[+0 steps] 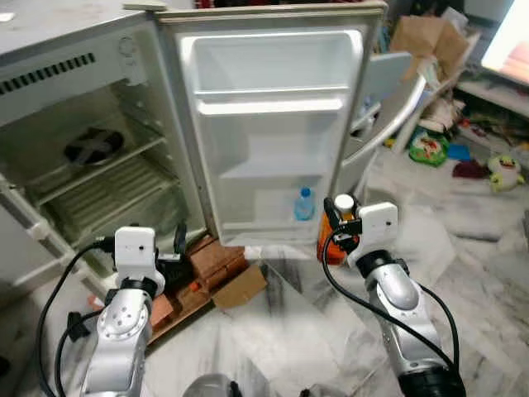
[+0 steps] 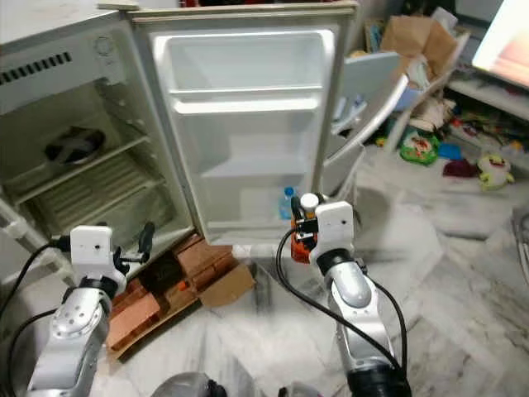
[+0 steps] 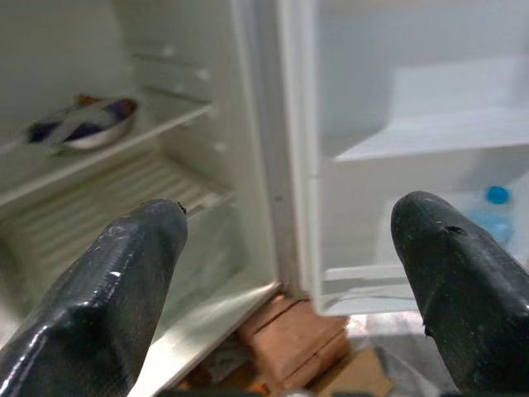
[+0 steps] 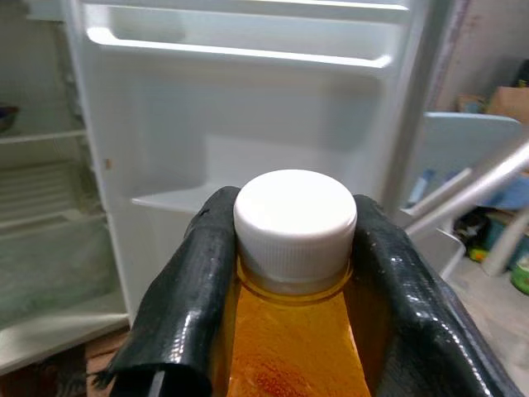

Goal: Restocking fridge

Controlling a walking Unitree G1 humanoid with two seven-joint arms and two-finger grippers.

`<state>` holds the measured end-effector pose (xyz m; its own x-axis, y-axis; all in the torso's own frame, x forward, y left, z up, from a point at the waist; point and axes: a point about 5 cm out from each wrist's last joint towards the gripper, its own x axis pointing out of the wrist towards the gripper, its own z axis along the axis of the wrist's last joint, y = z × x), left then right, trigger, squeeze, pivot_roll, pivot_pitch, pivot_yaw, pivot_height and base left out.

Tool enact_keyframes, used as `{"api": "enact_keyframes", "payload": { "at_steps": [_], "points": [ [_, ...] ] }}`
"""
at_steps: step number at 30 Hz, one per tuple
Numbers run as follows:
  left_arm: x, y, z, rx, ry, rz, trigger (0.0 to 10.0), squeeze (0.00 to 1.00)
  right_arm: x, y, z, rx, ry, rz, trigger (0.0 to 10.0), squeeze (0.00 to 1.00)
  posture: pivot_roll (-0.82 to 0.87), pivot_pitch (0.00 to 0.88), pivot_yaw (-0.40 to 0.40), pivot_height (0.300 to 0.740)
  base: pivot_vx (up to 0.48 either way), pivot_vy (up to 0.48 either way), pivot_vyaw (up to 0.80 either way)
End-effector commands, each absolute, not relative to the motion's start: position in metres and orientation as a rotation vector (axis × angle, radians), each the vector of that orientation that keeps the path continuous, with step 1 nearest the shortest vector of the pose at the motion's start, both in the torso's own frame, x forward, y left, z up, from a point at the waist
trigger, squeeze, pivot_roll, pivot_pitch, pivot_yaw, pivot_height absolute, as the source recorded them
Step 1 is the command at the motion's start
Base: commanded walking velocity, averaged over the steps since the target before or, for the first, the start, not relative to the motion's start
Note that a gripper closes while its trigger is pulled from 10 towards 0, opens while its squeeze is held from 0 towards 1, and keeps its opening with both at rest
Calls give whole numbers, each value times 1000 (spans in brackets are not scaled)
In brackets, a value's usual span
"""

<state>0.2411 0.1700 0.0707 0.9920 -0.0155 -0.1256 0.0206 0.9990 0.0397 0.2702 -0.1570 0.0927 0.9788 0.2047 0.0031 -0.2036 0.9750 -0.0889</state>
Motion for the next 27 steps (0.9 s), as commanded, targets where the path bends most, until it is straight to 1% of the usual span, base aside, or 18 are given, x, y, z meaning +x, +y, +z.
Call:
{"api": "enact_keyframes", "payload": {
  "at_steps": [1,12,23,27],
  "points": [
    [239,172,70,45,138,-22,10000,0,273,-158,100,-94,-47,197,10000,0,65,0,0,740,0,480,0],
    [241,174,71,52,128,-44,10000,0,272,-155,102,-105,-55,188,10000,0,61,0,5,740,0,480,0],
    [239,164,77,-4,92,-128,10000,0,271,-156,103,-115,-53,178,10000,0,58,0,-3,740,0,0,0],
    [238,161,78,-20,82,-150,10000,0,271,-157,104,-120,-56,175,10000,0,54,0,-2,740,298,0,0]
  ]
}}
